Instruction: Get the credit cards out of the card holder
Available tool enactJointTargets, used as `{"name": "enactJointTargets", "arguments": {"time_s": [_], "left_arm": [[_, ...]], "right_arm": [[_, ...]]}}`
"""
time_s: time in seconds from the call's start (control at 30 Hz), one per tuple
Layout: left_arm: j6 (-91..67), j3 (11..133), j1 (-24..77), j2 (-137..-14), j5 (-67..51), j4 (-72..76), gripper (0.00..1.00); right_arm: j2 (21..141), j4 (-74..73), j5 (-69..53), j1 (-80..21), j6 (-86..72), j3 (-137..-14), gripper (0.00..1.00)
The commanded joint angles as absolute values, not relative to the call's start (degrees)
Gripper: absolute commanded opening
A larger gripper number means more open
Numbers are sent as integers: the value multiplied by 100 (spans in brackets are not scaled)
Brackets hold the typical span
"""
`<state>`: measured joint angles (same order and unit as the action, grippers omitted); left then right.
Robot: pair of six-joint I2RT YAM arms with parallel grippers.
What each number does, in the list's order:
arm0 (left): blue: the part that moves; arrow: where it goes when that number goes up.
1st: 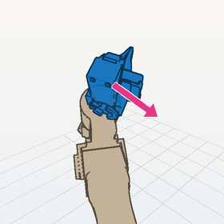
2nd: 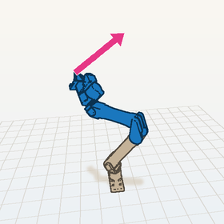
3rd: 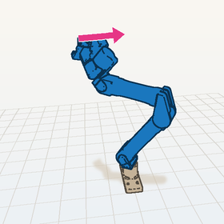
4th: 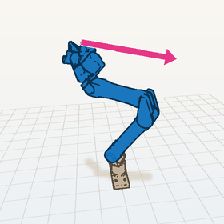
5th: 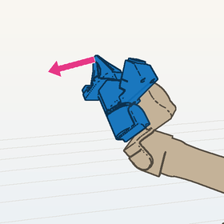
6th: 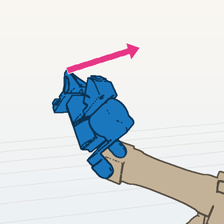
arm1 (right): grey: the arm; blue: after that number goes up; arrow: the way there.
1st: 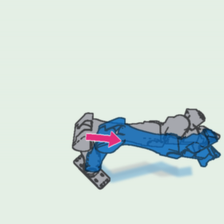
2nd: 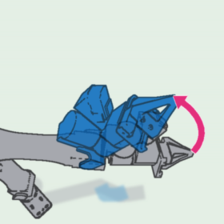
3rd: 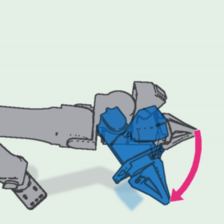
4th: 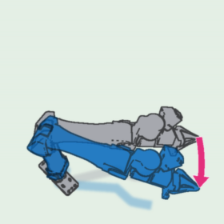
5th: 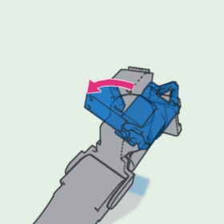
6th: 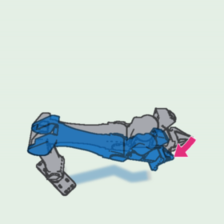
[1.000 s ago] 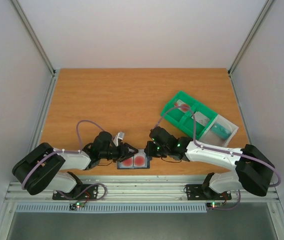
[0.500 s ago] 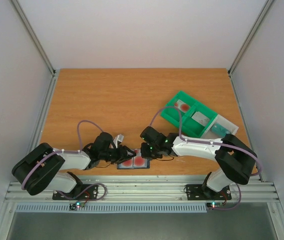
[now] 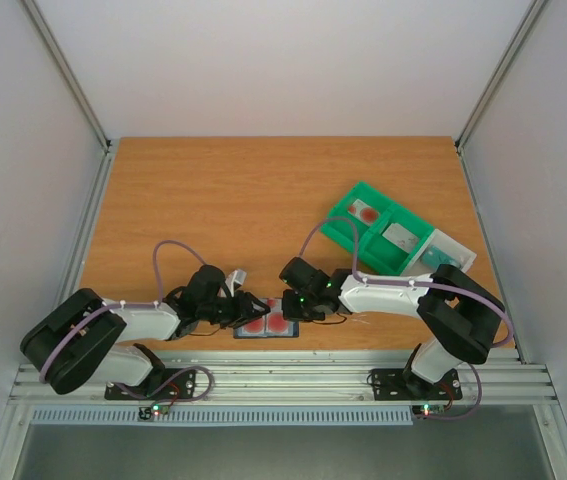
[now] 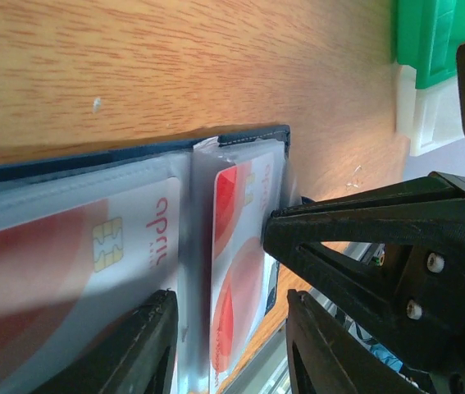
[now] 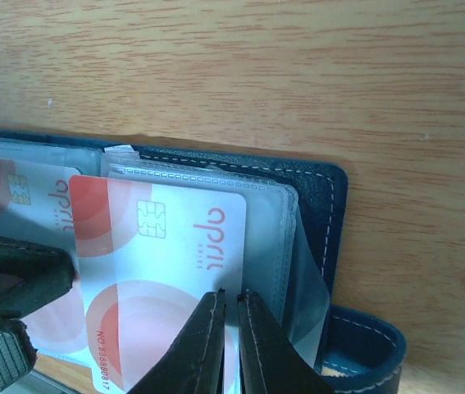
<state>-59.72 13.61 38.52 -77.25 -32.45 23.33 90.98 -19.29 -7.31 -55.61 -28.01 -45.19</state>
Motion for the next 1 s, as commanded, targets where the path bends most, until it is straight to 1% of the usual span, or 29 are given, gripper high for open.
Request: {"name": "enactJointTargets", "arguments": {"time_s": [0.0, 0.47, 0.63, 0.8, 0.9, 0.97], "left_arm": [[-5906, 1414, 3832, -7730, -3008, 2136, 38], [-6073, 1493, 3838, -8100, -3139, 2533, 26], [-6094, 1494, 3838, -8239, -3252, 2726, 12], [-6205, 1470, 3837, -8467, -3390, 3097, 9], [-6334, 1444, 3841, -8649, -3517, 3439, 1], [-6424, 1422, 3840, -8776, -3578, 3662, 0]], "right_arm": [[9214, -1826, -677, -5607, -2893, -4337, 7], [9229, -1639, -734, -5607, -2918, -4227, 6], [9228, -1609, -747, -5607, -2913, -4212, 6], [9230, -1578, -756, -5605, -2914, -4181, 6], [9229, -1573, -751, -5607, -2918, -4168, 6], [9230, -1578, -739, -5607, -2918, -4164, 6]]}}
